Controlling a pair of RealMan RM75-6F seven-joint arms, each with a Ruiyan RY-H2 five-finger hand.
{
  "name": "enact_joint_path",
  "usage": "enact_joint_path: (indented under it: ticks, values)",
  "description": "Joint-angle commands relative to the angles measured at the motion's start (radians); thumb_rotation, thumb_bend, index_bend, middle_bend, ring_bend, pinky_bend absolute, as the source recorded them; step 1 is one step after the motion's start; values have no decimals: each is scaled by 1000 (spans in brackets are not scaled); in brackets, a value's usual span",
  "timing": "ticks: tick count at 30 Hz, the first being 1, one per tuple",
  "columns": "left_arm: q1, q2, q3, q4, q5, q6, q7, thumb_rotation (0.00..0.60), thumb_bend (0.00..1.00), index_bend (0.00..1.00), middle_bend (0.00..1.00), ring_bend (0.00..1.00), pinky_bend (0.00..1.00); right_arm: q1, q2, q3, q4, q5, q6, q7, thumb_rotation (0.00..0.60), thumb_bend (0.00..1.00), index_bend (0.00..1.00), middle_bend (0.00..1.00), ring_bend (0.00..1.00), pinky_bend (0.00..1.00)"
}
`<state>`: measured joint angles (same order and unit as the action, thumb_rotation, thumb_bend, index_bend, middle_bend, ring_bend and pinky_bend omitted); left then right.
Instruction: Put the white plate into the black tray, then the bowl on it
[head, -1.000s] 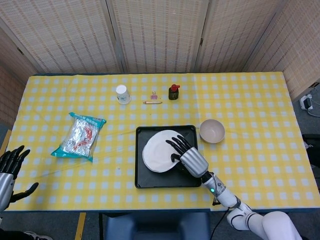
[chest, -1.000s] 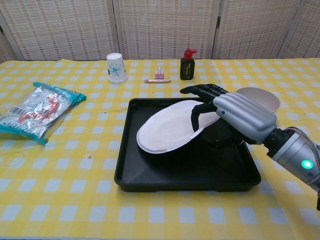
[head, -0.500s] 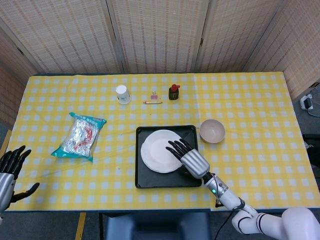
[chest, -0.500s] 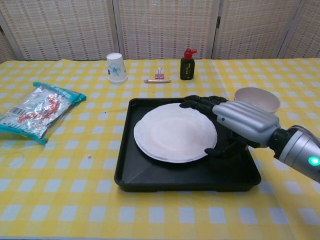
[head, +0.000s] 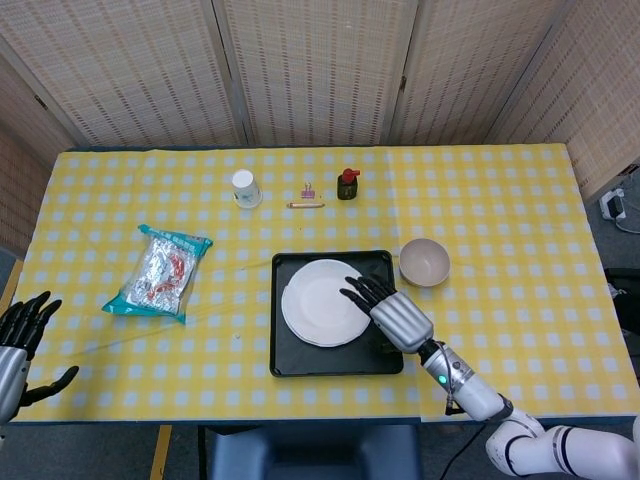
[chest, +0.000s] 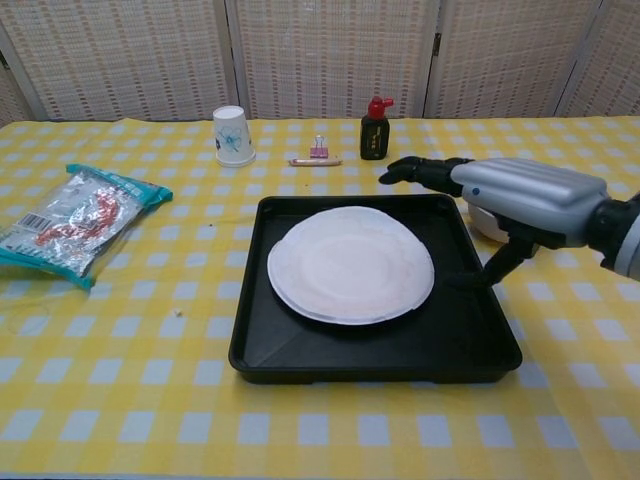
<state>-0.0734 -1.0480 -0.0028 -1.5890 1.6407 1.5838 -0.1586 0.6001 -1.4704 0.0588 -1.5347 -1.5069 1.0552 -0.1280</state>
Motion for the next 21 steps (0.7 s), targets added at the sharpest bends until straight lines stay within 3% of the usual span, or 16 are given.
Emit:
enact_joint_path:
  ticks: [1,8,16,21]
  values:
    - [-2,-2,2,0,0,-6,4,600,249,0,48,21,0,-69,9,-4,79,-2,106,64,600,297,11,0,0,0]
    - [-6,-11,0,-5,-3,-13,26,600,249,0,48,21,0,-117,-35,12,321,30,161,180,600,296,328,0,0,0]
    - [-16,-25,0,-1,-8,-33,46,600,249,0,48,21,0,-91,-105,31,518,55,100,221,600,297,441,0,0,0]
    - [-17,-27,-2,2,-14,-36,48,600,249,0,48,21,0,-71,-154,42,609,63,71,253,600,297,463,0,0,0]
